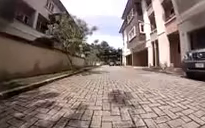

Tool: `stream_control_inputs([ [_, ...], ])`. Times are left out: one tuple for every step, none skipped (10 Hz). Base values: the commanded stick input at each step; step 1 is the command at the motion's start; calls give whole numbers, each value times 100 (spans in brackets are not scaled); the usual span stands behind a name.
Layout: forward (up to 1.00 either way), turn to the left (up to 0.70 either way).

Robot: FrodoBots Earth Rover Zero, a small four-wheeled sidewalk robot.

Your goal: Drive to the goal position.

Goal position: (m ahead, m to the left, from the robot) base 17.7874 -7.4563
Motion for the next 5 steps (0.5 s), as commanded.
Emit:
stream_control_inputs([
  [50,0],
  [50,0],
  [50,0],
  [50,0],
  [50,0],
])
